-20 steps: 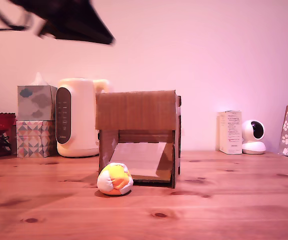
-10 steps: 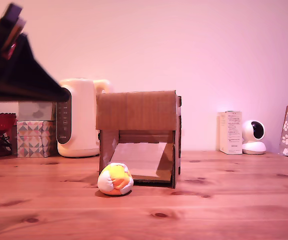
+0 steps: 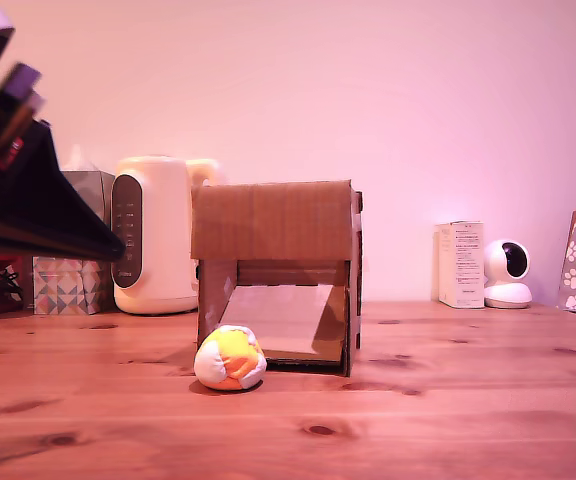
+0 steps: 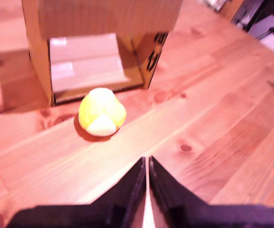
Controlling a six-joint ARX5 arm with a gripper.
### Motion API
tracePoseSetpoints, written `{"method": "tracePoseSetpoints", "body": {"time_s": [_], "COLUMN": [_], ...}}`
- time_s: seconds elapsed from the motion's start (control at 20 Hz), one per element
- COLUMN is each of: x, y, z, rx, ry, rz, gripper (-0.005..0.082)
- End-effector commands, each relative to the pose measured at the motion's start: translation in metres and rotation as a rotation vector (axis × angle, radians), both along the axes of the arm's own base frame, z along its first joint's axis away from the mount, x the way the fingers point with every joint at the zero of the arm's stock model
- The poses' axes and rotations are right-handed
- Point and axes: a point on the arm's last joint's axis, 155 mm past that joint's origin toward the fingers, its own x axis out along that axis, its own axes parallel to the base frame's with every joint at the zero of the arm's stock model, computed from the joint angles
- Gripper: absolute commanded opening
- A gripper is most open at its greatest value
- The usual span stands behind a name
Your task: Drop the footbag into the cardboard dice tower
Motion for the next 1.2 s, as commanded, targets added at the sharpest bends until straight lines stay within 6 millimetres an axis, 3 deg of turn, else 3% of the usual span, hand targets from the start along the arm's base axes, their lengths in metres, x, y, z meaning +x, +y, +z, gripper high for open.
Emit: {"method": "tracePoseSetpoints", "body": {"time_s": [0.0, 0.1, 0.15, 0.2, 0.3, 0.35, 1.15], "x": [0.001, 0.007, 0.011, 0.015, 0.021, 0.023, 0.083], "y": [0.0, -0.003, -0.005, -0.007, -0.012, -0.013, -0.038], "z": [-0.006, -0.008, -0.01, -0.012, -0.017, -0.021, -0.064], "rx": [0.0, 0.002, 0.003, -0.002, -0.006, -0.004, 0.009], "ry": [0.001, -0.017, -0.026, -0.033, -0.041, -0.039, -0.07], "rz": [0.004, -0.002, -0.006, -0.005, -0.008, -0.008, 0.027], "gripper": [-0.0023, -0.0016, 0.0048, 0.0196, 0.0621, 0.0774, 0.0782]}}
